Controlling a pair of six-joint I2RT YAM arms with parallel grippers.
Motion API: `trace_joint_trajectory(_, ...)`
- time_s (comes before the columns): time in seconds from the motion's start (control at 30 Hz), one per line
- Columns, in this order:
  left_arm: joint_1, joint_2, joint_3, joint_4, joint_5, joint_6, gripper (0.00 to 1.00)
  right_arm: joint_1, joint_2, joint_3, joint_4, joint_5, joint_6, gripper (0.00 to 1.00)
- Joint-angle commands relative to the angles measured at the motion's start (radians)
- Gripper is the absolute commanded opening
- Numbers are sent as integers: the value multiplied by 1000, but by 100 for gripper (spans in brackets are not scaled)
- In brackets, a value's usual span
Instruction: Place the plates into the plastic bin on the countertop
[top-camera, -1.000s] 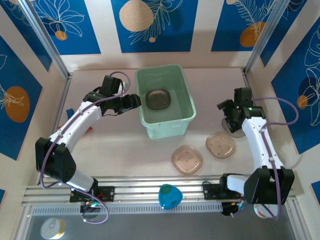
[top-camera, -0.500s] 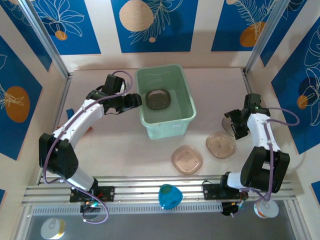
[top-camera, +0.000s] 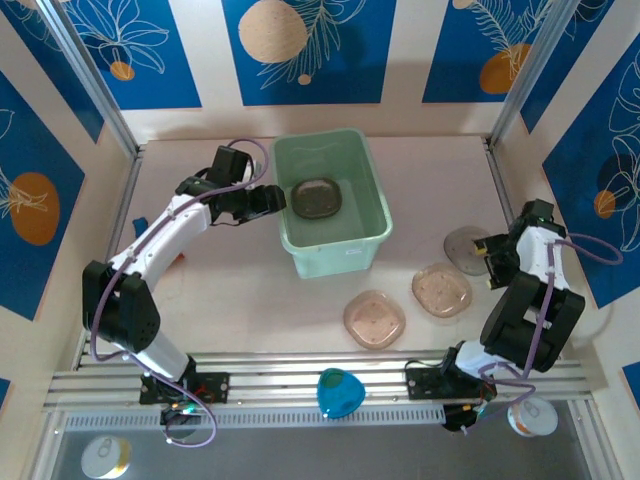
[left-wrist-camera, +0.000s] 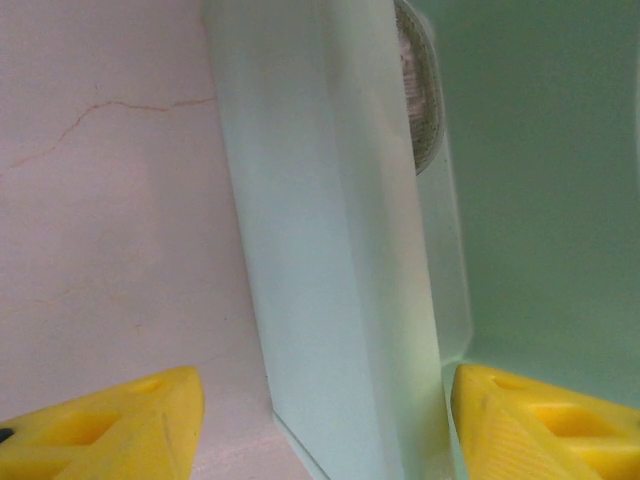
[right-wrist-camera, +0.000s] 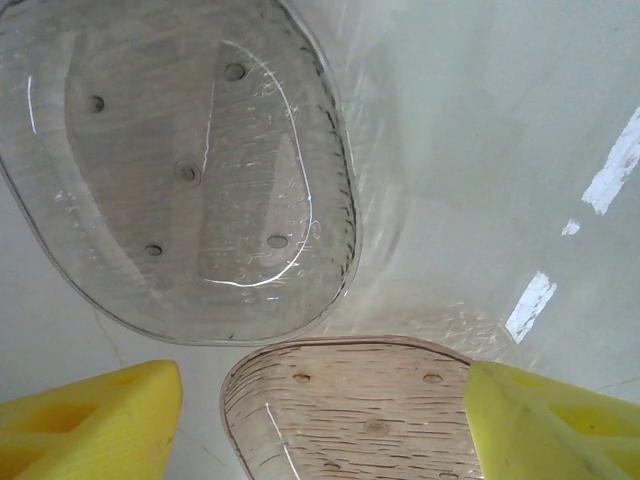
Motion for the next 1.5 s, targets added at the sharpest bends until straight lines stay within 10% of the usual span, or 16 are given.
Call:
trace_joint_trajectory(0.0,3,18,38,-9,-15,34,67,-31,13,16,-12,-44,-52,75)
trace_joint_trajectory(1.47,73,62,57,-17,30,20,67,-23,289,-6,204,-17,-69,42)
